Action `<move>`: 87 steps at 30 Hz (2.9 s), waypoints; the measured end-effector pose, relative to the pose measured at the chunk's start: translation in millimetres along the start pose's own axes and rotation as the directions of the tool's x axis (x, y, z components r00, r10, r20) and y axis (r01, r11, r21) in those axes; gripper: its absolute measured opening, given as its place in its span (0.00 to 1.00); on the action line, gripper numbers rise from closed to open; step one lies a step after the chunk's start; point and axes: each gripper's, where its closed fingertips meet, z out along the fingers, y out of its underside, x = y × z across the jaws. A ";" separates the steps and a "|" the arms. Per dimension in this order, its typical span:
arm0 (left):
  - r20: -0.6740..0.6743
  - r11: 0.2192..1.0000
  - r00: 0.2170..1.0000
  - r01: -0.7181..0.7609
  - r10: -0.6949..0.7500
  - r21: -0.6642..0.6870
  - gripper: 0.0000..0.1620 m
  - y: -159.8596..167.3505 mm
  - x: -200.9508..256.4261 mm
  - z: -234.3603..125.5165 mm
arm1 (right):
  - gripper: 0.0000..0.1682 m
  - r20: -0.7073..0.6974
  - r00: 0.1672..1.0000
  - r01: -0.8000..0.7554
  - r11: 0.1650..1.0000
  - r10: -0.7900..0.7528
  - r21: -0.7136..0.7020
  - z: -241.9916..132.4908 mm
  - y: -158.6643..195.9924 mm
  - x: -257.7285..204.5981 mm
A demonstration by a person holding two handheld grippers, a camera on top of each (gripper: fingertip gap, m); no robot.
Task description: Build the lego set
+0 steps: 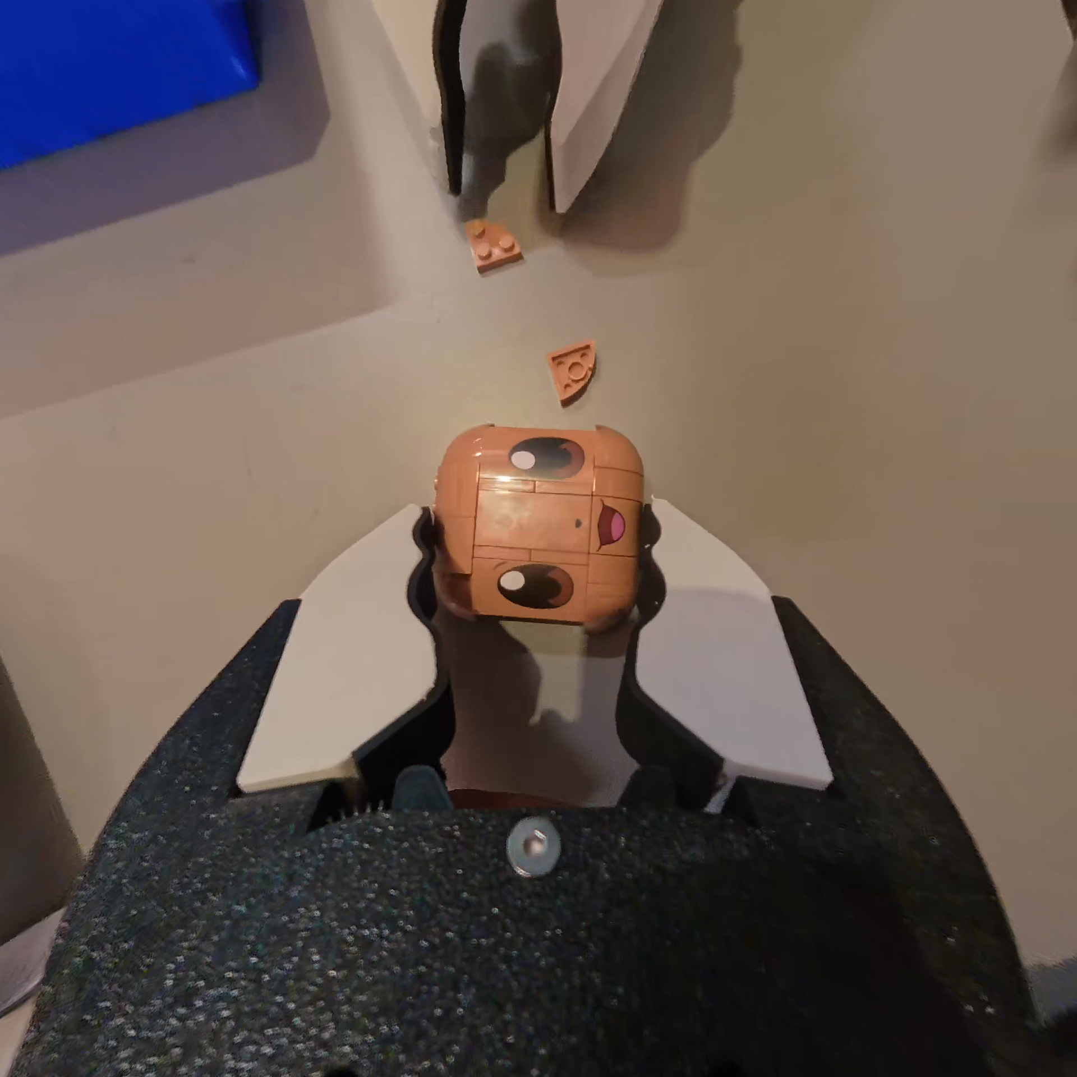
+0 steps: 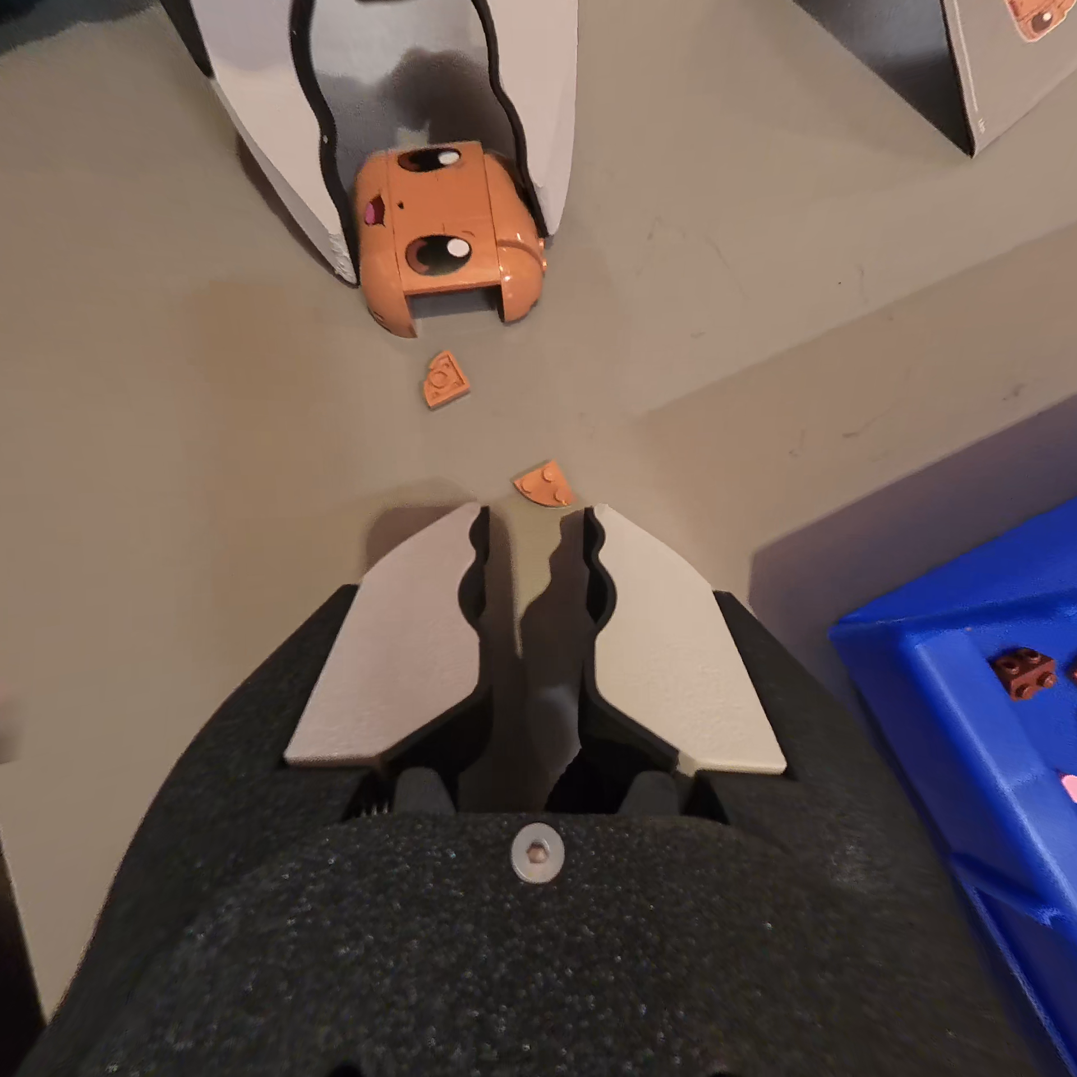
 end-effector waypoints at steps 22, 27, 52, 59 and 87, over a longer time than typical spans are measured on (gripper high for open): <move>0.490 0.553 0.850 -0.506 0.191 0.662 0.42 -116.6 25.7 -78.5 | 0.33 0.657 0.751 -0.434 0.799 0.066 0.416 -56.8 -102.5 -68.6; 0.496 0.564 0.844 -0.516 0.205 0.644 0.42 -115.1 27.1 -75.4 | 0.32 0.723 0.689 -0.487 0.768 0.045 0.416 -68.4 -105.3 -70.9; 0.443 0.583 0.873 -0.471 0.202 0.662 0.42 -122.2 38.4 -66.2 | 0.24 0.763 0.635 -0.592 0.708 0.117 0.385 -57.3 -112.4 -64.9; 0.145 0.585 0.986 -0.074 -0.076 0.808 0.42 -117.9 22.3 -77.5 | 0.24 0.659 0.738 -0.549 0.695 0.143 0.464 -51.0 -110.4 -48.1; -0.412 0.326 0.841 0.522 -0.351 0.788 0.38 -112.2 9.0 -65.3 | 0.24 0.500 0.850 -0.469 0.669 0.165 0.577 -48.3 -120.0 -32.0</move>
